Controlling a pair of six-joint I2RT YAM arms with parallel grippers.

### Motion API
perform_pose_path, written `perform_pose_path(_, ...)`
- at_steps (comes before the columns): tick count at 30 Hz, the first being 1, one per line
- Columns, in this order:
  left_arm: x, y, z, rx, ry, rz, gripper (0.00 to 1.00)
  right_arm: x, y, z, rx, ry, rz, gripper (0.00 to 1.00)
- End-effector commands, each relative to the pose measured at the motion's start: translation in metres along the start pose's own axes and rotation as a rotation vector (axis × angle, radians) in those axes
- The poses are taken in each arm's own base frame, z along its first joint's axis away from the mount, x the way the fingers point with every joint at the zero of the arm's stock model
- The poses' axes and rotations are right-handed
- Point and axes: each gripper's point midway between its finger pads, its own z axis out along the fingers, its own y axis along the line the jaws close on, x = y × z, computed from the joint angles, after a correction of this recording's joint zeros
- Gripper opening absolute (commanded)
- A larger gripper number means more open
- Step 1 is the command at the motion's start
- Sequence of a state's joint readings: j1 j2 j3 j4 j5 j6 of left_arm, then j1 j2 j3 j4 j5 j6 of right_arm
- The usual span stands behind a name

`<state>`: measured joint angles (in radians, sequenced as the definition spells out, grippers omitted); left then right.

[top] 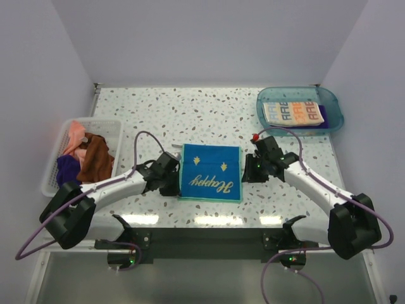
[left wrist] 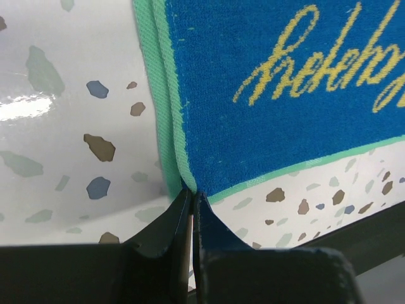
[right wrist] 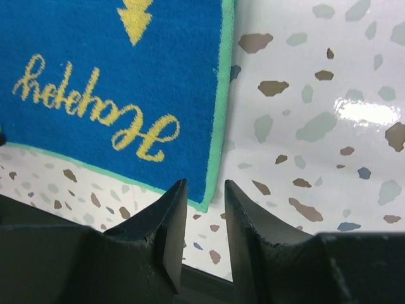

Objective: Fold and stack the towels
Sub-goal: Fold the towel

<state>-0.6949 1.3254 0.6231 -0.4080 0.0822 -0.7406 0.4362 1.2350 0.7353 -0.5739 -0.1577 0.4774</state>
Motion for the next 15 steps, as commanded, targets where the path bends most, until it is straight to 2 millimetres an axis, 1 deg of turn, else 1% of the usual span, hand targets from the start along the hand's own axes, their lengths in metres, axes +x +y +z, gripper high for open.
perform_pose_path(1, -0.017, -0.011, -0.02, 0.021, -0.056, 0.015, 0.0, -0.009, -0.003, -0.001, 0.03, -0.02, -0.015, 0.34)
perform_pose_path(5, -0.005, -0.003, -0.012, 0.01, -0.018, 0.011, 0.01, -0.013, 0.0, 0.003, 0.013, -0.039, -0.01, 0.35)
perform_pose_path(7, 0.005, 0.006, -0.007, -0.02, 0.011, -0.002, 0.03, -0.017, 0.001, 0.005, 0.011, -0.047, -0.019, 0.35)
perform_pose_path(10, 0.01, 0.016, -0.007, -0.065, 0.017, -0.017, 0.06, -0.033, 0.004, 0.005, 0.018, -0.075, -0.045, 0.36)
perform_pose_path(11, 0.01, 0.023, -0.008, -0.1, 0.013, -0.024, 0.08, -0.045, 0.007, 0.002, 0.019, -0.103, -0.059, 0.35)
perform_pose_path(12, 0.008, 0.024, -0.009, -0.108, 0.005, -0.023, 0.1, -0.051, 0.01, 0.002, 0.016, -0.118, -0.064, 0.36)
perform_pose_path(13, 0.008, 0.023, -0.01, -0.107, 0.004, -0.026, 0.12, -0.055, 0.01, 0.005, 0.018, -0.116, -0.066, 0.36)
perform_pose_path(14, 0.008, 0.023, -0.011, -0.108, 0.003, -0.026, 0.2, -0.069, 0.018, 0.002, 0.003, -0.149, -0.073, 0.36)
perform_pose_path(15, 0.004, 0.02, -0.013, -0.098, -0.009, -0.024, 0.24, -0.074, 0.02, 0.003, 0.0, -0.151, -0.076, 0.36)
